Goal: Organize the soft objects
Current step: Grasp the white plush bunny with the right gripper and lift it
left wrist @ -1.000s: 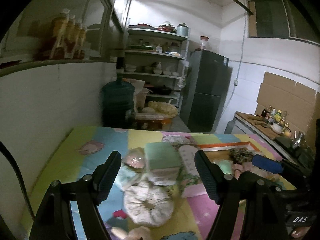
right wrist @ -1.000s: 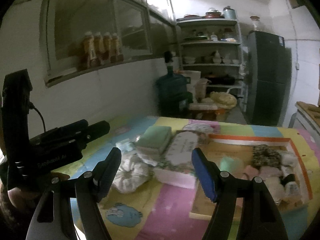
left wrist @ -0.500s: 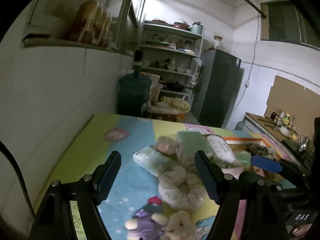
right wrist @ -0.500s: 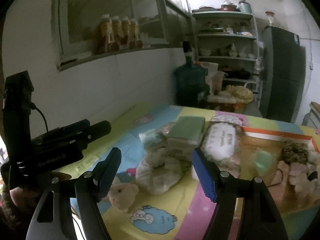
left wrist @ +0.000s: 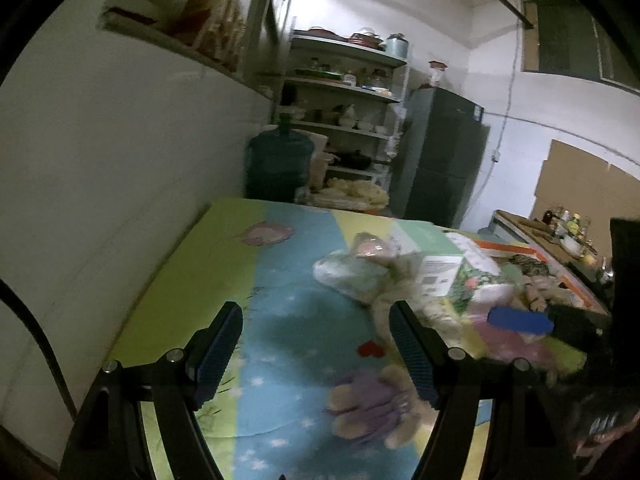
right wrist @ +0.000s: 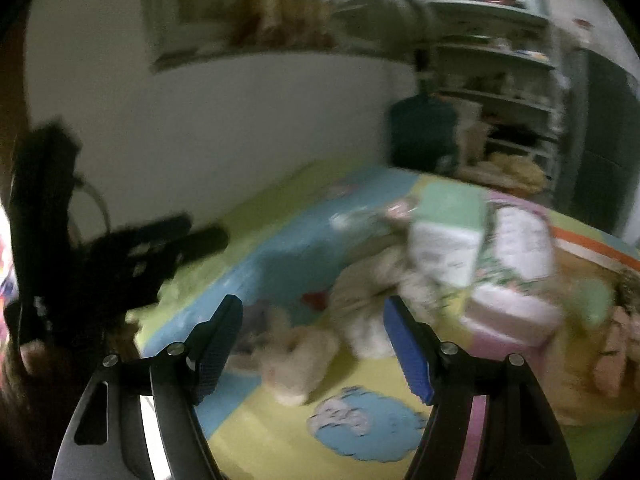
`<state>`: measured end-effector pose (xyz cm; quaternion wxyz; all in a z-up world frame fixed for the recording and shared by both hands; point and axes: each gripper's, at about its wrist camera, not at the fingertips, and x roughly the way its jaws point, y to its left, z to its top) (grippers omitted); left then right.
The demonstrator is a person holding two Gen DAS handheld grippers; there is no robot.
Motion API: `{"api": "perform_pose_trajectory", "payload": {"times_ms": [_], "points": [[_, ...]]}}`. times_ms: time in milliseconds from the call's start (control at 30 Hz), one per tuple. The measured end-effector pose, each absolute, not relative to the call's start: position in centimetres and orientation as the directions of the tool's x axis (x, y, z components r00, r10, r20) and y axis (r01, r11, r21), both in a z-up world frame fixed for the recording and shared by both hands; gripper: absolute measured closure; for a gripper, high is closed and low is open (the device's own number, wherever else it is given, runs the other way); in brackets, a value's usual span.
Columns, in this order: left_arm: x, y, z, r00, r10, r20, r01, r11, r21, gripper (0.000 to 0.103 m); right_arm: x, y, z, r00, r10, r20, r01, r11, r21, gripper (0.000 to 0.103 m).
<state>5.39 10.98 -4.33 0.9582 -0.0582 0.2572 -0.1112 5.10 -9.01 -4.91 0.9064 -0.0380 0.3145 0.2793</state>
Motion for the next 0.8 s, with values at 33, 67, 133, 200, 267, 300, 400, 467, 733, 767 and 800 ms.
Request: {"api": "perform_pose_trajectory", "payload": {"times_ms": [33, 67, 133, 200, 267, 300, 400, 467, 733, 767, 800], "points": [[5.3, 11.3, -4.5, 0.844, -0.235, -0.482, 0.174, 0.970, -0.168, 0.028, 5.1, -8.3, -5.3, 0.630, 0.490, -0.602, -0.555, 0.827, 0.092, 0.029], [5.2, 11.6, -4.8, 0.844, -0.228, -0.485, 0.164, 0.972, -0.171, 0.028, 5.1, -7.6, -5.7, 0.613, 0.497, -0.613, -0.583, 0.809, 0.073, 0.029], [5.1, 12.1, -5.1, 0.842, -0.223, -0.491, 0.153, 0.972, -0.179, 0.028, 5.0, -6.1, -6.4, 0.584, 0.503, -0.637, -0.647, 0.762, 0.008, 0.029], [4.9, 12.6, -5.3, 0.840, -0.217, -0.497, 0.141, 0.973, -0.185, 0.028, 4.9, -4.8, -7.0, 0.563, 0.498, -0.660, -0.702, 0.709, -0.064, 0.029], [4.9, 13.1, -5.7, 0.837, -0.212, -0.504, 0.130, 0.973, -0.193, 0.028, 4.8, -4.1, -7.7, 0.549, 0.487, -0.679, -0.740, 0.661, -0.124, 0.029], [4.9, 13.3, -5.8, 0.836, -0.210, -0.507, 0.125, 0.973, -0.197, 0.028, 4.8, -3.7, -8.0, 0.542, 0.477, -0.692, -0.760, 0.630, -0.160, 0.029], [4.9, 13.8, -6.1, 0.833, -0.205, -0.513, 0.112, 0.972, -0.208, 0.028, 4.7, -2.5, -9.2, 0.531, 0.436, -0.727, -0.808, 0.518, -0.280, 0.029], [5.0, 13.9, -6.2, 0.832, -0.202, -0.516, 0.105, 0.972, -0.211, 0.028, 5.2, -1.9, -10.0, 0.539, 0.389, -0.748, -0.814, 0.470, -0.342, 0.029], [5.7, 13.6, -6.5, 0.823, -0.207, -0.529, 0.112, 0.972, -0.206, 0.028, 5.5, -2.9, -9.3, 0.541, 0.408, -0.735, -0.789, 0.549, -0.276, 0.059], [5.9, 13.3, -6.4, 0.821, -0.212, -0.529, 0.118, 0.971, -0.206, 0.028, 5.0, -3.3, -9.1, 0.543, 0.422, -0.726, -0.781, 0.571, -0.252, 0.060], [6.0, 13.2, -6.5, 0.820, -0.217, -0.529, 0.124, 0.970, -0.207, 0.028, 4.6, -4.2, -8.5, 0.553, 0.440, -0.708, -0.763, 0.609, -0.217, 0.061]]}}
